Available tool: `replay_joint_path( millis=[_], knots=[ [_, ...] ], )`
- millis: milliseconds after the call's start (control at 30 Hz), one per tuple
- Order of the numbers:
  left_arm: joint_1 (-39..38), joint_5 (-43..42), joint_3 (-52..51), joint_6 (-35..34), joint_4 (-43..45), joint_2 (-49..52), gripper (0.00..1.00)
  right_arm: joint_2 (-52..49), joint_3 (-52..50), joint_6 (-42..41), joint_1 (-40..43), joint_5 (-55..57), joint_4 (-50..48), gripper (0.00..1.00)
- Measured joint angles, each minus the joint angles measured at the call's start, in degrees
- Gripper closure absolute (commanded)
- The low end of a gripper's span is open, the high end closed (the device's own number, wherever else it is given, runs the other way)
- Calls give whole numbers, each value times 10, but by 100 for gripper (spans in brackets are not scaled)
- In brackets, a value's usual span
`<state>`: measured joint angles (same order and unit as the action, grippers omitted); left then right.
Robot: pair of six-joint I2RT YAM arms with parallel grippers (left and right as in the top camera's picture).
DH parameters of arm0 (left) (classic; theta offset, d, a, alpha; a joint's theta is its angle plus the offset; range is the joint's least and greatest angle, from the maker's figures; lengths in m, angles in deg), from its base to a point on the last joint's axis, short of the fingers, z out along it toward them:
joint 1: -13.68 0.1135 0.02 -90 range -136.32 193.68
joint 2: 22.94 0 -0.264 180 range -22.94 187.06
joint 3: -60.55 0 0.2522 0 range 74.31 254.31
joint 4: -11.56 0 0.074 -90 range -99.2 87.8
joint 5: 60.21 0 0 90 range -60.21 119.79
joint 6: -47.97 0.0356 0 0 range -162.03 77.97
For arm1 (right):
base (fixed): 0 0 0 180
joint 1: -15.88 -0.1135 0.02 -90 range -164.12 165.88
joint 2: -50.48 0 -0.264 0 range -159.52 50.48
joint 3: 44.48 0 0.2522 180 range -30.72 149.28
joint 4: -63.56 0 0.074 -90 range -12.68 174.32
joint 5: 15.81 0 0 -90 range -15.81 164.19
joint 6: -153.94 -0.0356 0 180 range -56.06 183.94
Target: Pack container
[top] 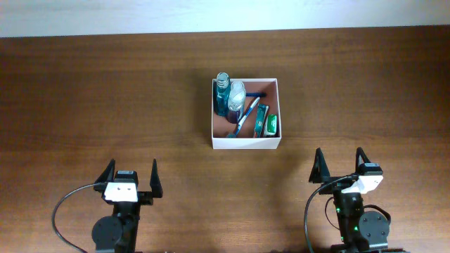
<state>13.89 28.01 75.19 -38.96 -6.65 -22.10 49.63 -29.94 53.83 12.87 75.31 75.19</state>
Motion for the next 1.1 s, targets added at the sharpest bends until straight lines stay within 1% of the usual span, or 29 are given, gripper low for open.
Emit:
replay_joint_path(
  millis=[167, 333, 1100],
  knots=[
    [0, 0, 0, 0, 0, 0, 1, 0, -1, 0, 0, 0, 13, 2],
    [0, 0, 0, 0, 0, 0, 1, 0, -2, 0, 0, -4, 62, 2],
    [0, 0, 0, 0, 0, 0, 1, 0, -2, 0, 0, -6, 63, 2]
  ],
)
